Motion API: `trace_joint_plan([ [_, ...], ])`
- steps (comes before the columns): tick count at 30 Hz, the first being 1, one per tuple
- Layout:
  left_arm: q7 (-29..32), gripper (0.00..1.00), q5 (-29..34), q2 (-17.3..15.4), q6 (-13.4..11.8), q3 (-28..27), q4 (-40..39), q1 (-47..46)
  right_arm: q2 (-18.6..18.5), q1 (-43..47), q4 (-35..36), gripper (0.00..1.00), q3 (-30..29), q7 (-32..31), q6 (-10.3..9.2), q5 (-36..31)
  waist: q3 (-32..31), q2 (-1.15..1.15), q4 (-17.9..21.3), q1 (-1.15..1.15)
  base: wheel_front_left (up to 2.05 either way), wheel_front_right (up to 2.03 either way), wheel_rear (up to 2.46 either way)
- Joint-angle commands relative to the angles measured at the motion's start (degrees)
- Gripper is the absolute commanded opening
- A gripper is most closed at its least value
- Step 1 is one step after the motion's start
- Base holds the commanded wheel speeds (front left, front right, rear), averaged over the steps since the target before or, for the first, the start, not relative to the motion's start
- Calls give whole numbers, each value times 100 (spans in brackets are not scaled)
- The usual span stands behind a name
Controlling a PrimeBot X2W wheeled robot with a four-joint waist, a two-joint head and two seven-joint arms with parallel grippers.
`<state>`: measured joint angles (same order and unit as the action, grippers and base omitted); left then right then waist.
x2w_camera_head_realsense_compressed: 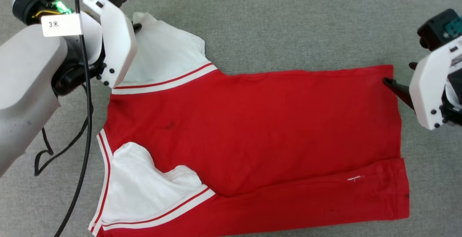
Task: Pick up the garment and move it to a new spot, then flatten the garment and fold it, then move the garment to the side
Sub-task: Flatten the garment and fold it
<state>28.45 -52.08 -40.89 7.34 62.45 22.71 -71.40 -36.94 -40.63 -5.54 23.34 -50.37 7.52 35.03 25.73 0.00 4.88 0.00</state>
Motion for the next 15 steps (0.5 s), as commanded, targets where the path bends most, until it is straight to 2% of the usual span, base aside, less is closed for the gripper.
trace_joint_plan([
  [1, -40, 0, 27, 23, 9, 2, -21, -92, 82, -130, -100, 100, 63, -9, -7, -1, 55, 0, -43, 0, 0, 0, 0],
  [8, -144, 0, 53, 85, 10, 56, -62, -193, 237, -570, -945, 100, 612, -18, -7, -77, 217, 0, -160, 0, 0, 0, 0],
  [15, -242, 0, 4, 127, 7, 142, -33, -263, 415, -338, -1748, 100, 1372, 182, -4, 66, 278, 0, -224, 0, 0, 0, 0],
])
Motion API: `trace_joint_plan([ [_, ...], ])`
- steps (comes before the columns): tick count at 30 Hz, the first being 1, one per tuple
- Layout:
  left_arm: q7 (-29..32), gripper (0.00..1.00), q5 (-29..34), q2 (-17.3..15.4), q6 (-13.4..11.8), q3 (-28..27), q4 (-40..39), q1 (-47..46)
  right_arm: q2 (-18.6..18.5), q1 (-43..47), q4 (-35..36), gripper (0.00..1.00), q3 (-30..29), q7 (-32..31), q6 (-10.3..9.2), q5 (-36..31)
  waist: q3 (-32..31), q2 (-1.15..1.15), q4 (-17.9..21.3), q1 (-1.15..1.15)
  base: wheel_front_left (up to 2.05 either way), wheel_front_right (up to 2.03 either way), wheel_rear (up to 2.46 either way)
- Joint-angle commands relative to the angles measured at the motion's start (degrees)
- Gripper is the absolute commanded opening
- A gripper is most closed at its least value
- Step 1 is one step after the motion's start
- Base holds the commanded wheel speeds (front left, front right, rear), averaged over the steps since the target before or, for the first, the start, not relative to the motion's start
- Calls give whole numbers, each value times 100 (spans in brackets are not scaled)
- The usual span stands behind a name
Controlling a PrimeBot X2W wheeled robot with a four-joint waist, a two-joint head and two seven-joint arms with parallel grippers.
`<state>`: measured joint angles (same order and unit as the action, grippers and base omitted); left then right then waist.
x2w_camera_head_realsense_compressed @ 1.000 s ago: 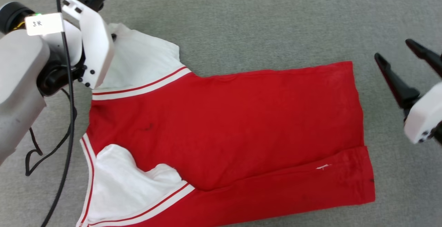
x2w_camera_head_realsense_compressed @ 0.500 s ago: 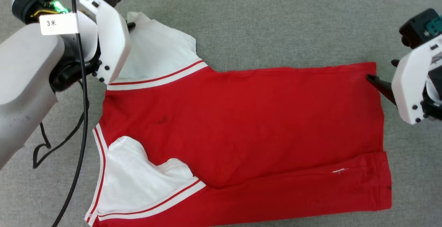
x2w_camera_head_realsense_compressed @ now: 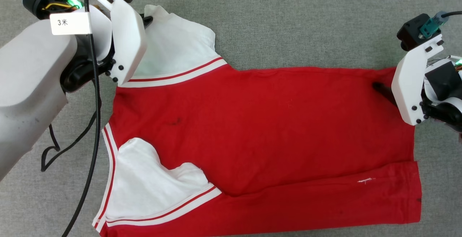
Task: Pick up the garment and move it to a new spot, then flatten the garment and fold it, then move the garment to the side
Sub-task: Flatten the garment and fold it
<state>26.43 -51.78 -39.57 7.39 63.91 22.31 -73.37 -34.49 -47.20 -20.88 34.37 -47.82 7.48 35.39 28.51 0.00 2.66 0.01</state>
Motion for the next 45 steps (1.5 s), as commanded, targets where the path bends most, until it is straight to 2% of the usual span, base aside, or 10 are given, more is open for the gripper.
trace_joint_plan([
  [1, -52, 0, -27, 0, 3, 18, 14, -71, 184, 345, -284, 100, 349, -8, 2, 70, -5, 0, -4, -1, 0, 0, 0],
  [2, -68, 0, -30, 2, 3, 37, 24, -73, 197, 355, -337, 100, 437, 61, 9, 112, -15, 0, -3, -1, 0, 0, 0],
  [3, -95, 0, -45, 1, 3, 59, 36, -67, 195, 363, -385, 63, 514, 122, 9, 150, -32, 0, -1, -1, 0, 0, 0],
  [4, -105, 0, -62, -1, 3, 84, 52, -51, 185, 361, -400, 4, 586, 238, 9, 172, -60, 0, 2, -1, 0, 0, 0],
  [5, -120, 0, -75, -7, 3, 108, 63, -37, 172, 331, -415, 0, 601, 407, 8, 193, -91, 0, 7, -1, 0, 0, 0],
  [17, -557, 0, -345, -82, 2, 244, 80, 422, -170, 294, -383, 0, 476, 1941, -2, 627, -896, 0, -25, -1, 0, 0, 0],
  [26, -808, 0, -458, -355, -106, 345, -334, 1022, -372, 897, -73, 0, 481, 2413, -2, 739, -1547, 0, -104, -1, 0, 0, 0],
  [35, -1012, 0, -600, -675, -414, 439, -973, 1710, -579, 1654, 281, 0, 201, 2538, -2, 796, -1945, 0, -260, -1, 0, 0, 0],
  [45, -1372, 0, -778, -1151, -971, 590, -1715, 2810, -611, 2687, 722, 0, -75, 2512, -2, 860, -2365, 0, -314, -1, 0, 0, 0],
])
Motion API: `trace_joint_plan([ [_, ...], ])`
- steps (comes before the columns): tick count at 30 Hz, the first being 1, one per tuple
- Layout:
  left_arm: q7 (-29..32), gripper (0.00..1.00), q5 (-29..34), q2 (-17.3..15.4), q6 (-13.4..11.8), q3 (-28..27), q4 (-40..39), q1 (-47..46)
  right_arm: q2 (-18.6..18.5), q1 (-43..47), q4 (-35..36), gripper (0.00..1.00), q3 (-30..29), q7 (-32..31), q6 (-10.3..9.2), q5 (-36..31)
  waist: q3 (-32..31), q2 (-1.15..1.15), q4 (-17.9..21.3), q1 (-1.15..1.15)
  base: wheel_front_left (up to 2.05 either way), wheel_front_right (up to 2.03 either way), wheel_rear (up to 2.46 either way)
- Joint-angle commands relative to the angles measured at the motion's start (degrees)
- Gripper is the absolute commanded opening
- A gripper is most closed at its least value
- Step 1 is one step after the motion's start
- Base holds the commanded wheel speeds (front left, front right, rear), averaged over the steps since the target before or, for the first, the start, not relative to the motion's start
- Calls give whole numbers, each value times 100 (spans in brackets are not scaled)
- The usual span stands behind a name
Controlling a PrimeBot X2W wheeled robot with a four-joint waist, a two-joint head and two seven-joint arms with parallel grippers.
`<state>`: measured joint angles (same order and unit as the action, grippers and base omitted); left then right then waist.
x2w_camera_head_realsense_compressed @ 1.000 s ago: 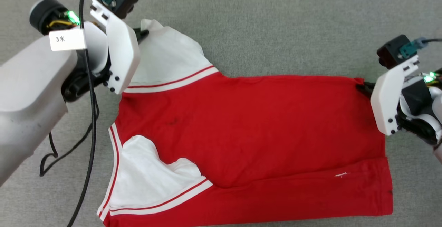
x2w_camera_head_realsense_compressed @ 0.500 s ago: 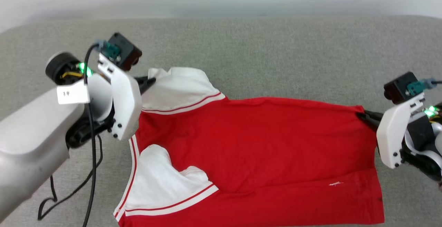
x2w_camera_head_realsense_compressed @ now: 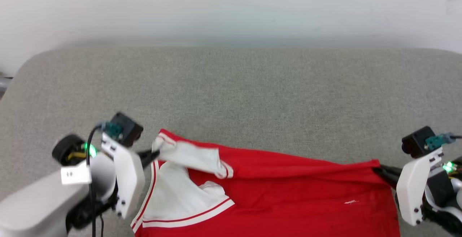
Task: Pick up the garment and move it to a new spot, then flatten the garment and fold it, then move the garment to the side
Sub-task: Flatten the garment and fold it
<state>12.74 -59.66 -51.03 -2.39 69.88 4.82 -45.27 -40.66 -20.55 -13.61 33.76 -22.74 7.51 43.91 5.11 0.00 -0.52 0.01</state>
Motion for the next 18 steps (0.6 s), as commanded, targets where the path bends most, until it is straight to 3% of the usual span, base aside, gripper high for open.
trace_joint_plan([
  [1, -44, 0, -28, -50, -51, 18, -48, 149, -2, 119, 33, 0, -39, -8, -5, 3, -64, 0, 5, -1, 0, 0, 0],
  [10, -306, 0, -316, -324, -554, 142, -494, 1220, -61, 891, 268, 0, -329, -66, -5, 68, -176, 0, -42, -1, 0, 0, 0],
  [18, -380, 0, -518, -107, -582, 209, -281, 1694, 112, 1294, 173, 0, -366, -225, -5, 32, -52, 0, -62, -1, 0, 0, 0],
])
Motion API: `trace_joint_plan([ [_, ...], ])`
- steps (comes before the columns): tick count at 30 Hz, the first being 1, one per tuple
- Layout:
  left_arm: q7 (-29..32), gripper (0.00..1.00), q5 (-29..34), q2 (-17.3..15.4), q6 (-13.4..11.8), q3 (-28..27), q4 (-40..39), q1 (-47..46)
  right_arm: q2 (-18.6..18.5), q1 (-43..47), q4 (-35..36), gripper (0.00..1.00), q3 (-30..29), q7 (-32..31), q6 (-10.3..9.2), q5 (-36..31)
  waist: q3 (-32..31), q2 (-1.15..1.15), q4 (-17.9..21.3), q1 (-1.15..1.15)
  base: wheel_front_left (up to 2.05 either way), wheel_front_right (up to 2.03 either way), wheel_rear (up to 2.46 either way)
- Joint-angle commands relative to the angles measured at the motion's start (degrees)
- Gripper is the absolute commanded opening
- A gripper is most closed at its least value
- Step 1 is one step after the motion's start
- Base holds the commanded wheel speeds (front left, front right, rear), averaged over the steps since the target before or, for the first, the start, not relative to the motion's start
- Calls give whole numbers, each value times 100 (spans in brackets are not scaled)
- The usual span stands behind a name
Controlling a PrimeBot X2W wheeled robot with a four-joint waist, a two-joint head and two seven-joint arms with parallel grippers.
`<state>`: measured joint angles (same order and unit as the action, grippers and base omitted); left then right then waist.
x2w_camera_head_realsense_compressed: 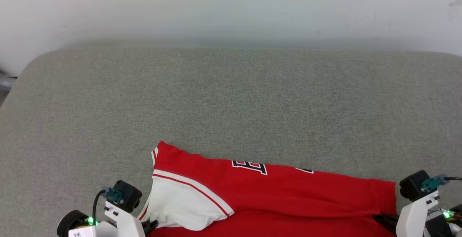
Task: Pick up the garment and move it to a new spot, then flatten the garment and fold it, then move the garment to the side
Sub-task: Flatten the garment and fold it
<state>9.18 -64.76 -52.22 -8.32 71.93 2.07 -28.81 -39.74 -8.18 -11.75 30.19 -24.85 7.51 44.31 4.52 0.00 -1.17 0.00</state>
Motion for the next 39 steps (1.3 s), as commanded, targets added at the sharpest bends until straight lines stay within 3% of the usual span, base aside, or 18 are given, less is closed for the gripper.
trace_joint_plan([
  [1, -23, 0, -21, 51, 22, 12, 73, 83, 37, 89, -51, 0, 1, -37, -5, -6, 27, 0, 4, 0, 0, 0, 0],
  [6, -122, 0, -47, 263, 109, 18, 457, 171, 124, 132, -249, 0, 33, 37, -5, -99, 101, 0, 0, 0, 0, 0, 0],
  [7, -177, 0, -63, 295, 97, -15, 516, 180, 151, 135, -282, 13, 6, 86, -6, -101, 104, 0, -4, 0, 0, 0, 0],
  [8, -241, 36, -86, 332, 62, -52, 579, 196, 174, 135, -299, 53, -22, 150, -6, -109, 101, 0, -7, 0, 0, 0, 0],
  [9, -328, 100, -105, 366, 16, -104, 616, 215, 198, 121, -313, 100, -73, 233, -6, -123, 84, 0, -9, 0, 0, 0, 0],
  [15, -977, 100, -50, 384, -247, -326, 491, 384, 264, 279, -147, 100, -418, 578, -6, -44, -98, 0, -46, 0, 0, 0, 0],
  [23, -2081, 100, 210, 268, -1082, -790, 124, 600, 146, 581, 495, 100, -1195, 665, -5, -257, -219, 0, -108, 0, 0, 0, 0],
  [31, -2439, 100, 819, 535, -1912, -1773, -209, 908, 233, 862, 891, 100, -2003, 8, -5, -494, -182, 0, -203, 0, 0, 0, 0],
  [39, -2441, 100, 2218, 1182, -2231, -3302, -536, 1791, 439, 1068, 749, 100, -2655, -946, -5, -226, -111, 0, -354, 0, 0, 0, 0],
])
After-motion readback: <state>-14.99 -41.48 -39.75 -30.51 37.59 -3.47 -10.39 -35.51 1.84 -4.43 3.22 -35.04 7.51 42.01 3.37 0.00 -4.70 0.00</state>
